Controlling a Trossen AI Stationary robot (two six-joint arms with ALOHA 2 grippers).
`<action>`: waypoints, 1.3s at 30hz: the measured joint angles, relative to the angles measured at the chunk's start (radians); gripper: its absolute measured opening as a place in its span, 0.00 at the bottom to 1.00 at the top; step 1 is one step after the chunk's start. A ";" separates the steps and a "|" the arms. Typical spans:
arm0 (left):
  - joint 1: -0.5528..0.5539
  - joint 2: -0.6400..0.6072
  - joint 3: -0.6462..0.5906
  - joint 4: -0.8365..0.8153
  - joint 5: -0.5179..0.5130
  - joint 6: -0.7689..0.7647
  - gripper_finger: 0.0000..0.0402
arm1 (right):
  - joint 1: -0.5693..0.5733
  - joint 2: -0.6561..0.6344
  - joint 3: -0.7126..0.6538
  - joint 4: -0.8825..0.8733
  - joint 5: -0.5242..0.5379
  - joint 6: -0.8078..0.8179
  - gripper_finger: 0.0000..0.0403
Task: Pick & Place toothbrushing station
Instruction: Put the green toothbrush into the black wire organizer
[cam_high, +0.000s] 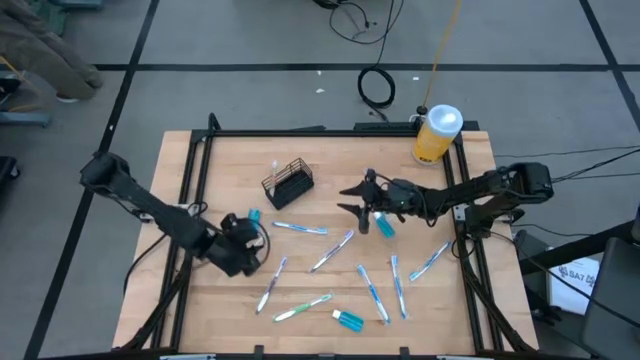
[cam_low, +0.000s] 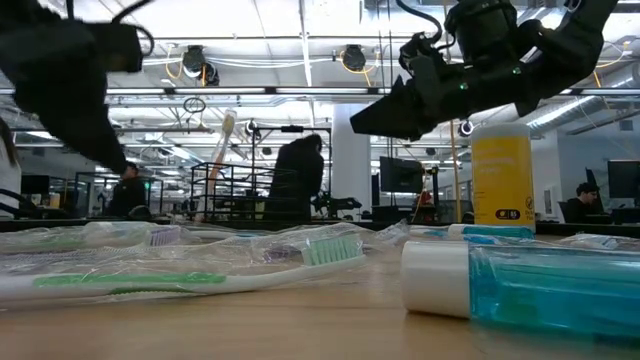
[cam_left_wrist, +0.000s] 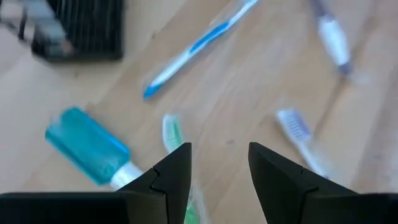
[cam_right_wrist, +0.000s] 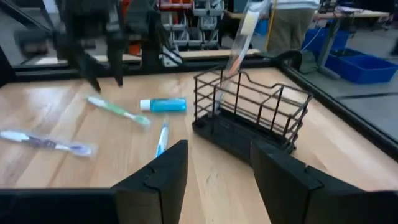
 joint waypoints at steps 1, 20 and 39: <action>0.000 0.024 0.000 0.000 -0.002 -0.026 0.41 | -0.002 0.000 0.000 0.001 0.000 0.000 0.42; 0.153 0.267 0.003 0.022 0.144 -0.137 0.37 | -0.041 0.000 0.000 0.044 0.000 0.000 0.43; 0.173 0.212 -0.002 0.090 0.097 -0.265 0.04 | -0.041 0.000 0.000 0.007 0.001 0.000 0.43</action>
